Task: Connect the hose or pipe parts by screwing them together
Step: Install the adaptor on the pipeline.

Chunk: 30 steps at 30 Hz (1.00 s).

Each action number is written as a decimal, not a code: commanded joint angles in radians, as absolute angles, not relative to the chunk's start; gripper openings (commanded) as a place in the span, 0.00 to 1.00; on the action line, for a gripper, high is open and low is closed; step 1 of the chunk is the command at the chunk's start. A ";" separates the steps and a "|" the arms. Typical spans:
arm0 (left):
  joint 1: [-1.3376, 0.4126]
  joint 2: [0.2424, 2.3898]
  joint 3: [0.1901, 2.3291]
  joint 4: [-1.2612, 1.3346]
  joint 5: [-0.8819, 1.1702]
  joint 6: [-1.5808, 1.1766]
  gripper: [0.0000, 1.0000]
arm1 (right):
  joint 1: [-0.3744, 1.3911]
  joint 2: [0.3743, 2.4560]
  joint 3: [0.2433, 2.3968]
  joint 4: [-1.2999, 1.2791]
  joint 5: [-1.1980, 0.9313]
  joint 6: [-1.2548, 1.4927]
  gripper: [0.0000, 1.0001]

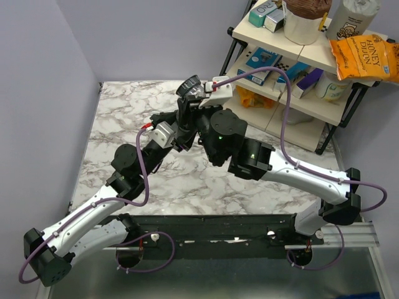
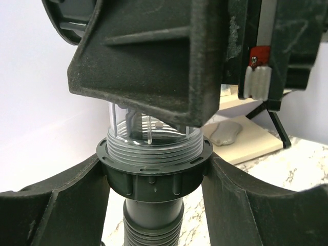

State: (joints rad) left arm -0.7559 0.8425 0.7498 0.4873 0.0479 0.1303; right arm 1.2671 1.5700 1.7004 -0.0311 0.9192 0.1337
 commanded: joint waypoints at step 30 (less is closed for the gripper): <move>-0.764 0.761 0.781 0.911 0.020 0.091 0.00 | 1.316 1.483 1.730 -0.440 0.488 0.132 1.00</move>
State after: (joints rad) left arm -0.7746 0.7986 0.7048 0.6994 0.0315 0.0814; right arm 1.2903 1.5284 1.8141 -0.3050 0.7097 0.1940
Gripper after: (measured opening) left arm 0.702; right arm 0.996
